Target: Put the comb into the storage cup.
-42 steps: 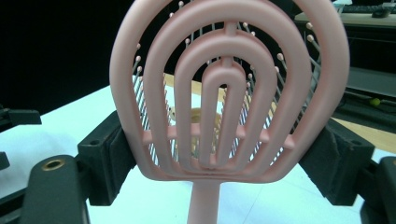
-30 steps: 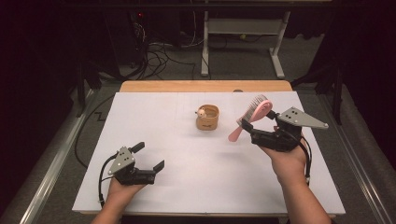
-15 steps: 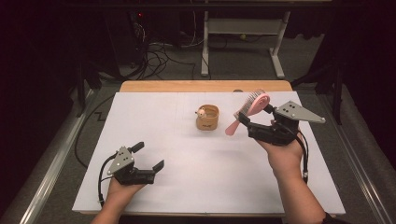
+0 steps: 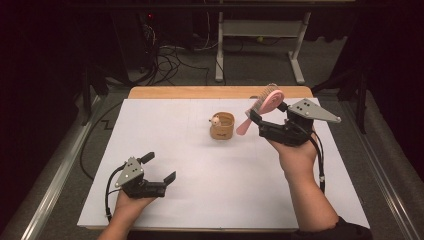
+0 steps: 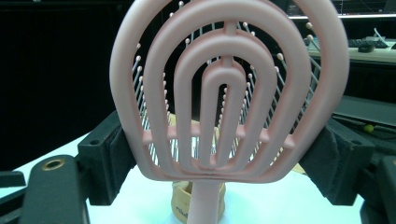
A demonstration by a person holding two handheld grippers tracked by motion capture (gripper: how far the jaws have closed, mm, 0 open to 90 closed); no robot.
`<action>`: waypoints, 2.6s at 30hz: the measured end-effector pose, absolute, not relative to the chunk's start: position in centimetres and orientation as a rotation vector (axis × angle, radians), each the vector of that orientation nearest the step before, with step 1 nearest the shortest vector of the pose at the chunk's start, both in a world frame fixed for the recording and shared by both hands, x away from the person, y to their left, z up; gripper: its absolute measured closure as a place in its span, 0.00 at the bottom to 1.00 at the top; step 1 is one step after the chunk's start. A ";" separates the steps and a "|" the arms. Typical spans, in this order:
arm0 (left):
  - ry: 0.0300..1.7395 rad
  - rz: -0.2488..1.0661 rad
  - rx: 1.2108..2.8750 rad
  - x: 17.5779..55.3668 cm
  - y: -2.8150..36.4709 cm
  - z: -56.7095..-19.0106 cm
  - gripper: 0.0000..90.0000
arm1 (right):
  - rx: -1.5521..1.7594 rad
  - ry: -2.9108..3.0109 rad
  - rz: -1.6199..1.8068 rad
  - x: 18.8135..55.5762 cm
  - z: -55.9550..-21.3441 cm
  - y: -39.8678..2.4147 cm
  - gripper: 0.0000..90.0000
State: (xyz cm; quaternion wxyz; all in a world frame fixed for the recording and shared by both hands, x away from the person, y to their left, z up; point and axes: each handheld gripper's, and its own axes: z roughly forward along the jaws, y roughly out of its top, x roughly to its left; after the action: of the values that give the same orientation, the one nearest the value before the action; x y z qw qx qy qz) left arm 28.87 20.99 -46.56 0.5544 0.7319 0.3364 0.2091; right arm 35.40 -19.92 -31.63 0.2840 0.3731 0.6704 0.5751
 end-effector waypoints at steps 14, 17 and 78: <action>0.792 0.488 1.731 28.9 21.0 -46.6 0.00 | 1.014 1.792 1.530 38.0 -32.2 -18.2 0.23; 0.790 0.488 1.732 28.9 21.0 -46.6 0.00 | 1.016 1.787 1.526 38.5 -32.2 -18.0 0.23; 0.788 0.484 1.727 28.8 21.1 -46.5 0.00 | 1.078 1.816 1.457 43.2 -36.2 -13.8 0.23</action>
State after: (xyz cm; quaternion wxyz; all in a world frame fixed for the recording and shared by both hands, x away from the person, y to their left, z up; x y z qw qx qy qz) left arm 28.76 21.08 -46.52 0.5576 0.7318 0.3340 0.2050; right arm 43.16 -13.78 -36.21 0.2839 0.4030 0.6787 0.5443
